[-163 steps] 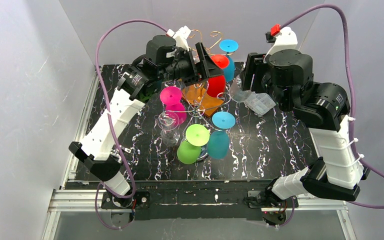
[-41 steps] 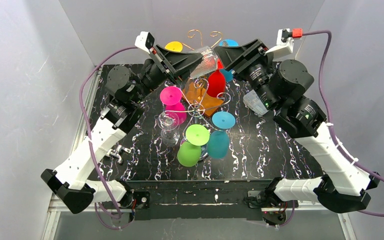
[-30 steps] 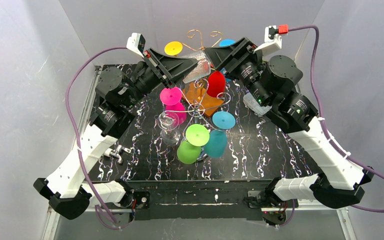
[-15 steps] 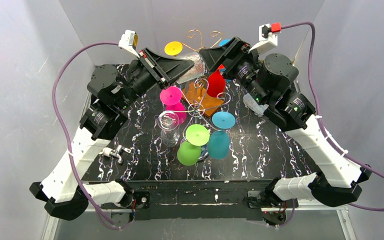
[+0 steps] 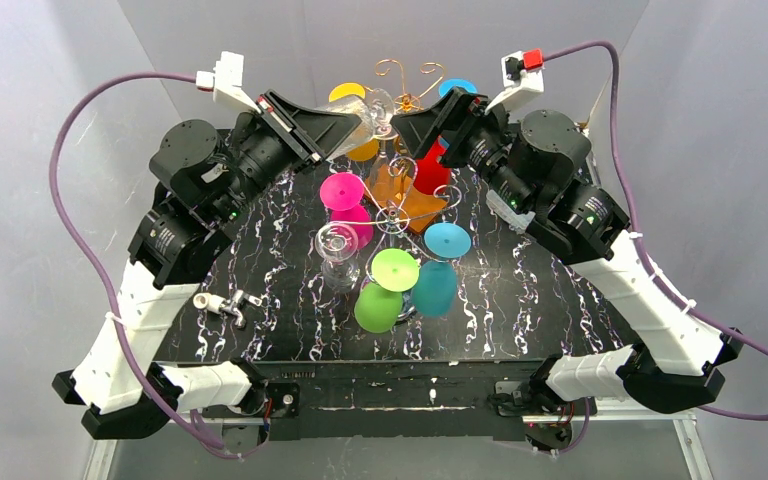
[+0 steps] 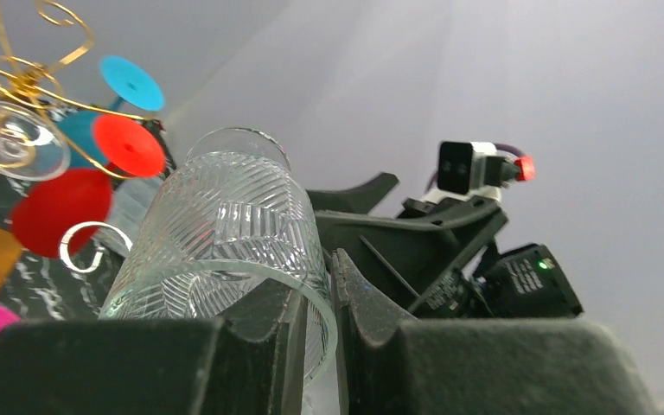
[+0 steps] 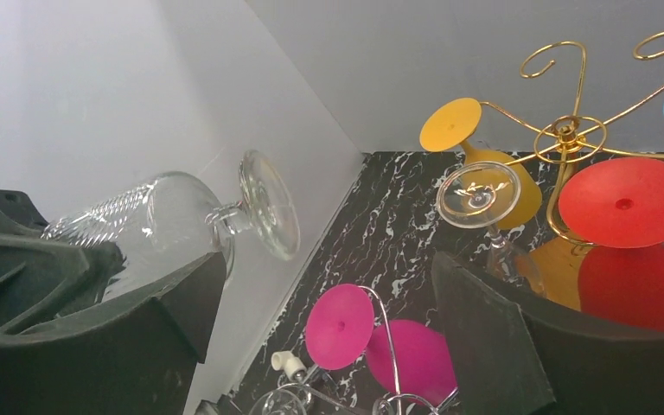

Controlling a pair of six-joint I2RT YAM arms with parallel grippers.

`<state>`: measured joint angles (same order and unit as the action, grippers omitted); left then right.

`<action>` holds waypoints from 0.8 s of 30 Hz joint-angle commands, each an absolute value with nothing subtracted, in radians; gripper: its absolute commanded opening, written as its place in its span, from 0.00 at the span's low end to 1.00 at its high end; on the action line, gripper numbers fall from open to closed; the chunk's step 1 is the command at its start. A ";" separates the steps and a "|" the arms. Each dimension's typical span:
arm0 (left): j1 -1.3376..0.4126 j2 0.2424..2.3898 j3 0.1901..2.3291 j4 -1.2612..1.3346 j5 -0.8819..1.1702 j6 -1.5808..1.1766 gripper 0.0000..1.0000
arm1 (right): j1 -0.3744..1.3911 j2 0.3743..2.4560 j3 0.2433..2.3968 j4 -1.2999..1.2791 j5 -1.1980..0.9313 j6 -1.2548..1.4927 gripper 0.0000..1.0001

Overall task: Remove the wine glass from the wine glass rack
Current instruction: Place the wine glass at the center of the board.

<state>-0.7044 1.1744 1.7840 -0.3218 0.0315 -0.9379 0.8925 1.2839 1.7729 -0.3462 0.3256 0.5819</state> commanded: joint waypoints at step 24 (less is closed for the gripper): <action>-0.270 1.484 2.110 -0.962 -0.360 -0.524 0.00 | 0.897 1.165 1.715 -0.610 0.507 0.393 0.98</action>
<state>-0.3580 1.4467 2.1445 -0.9436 -0.4274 -0.5167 0.8925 1.2102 1.7508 -0.5926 0.4519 0.3958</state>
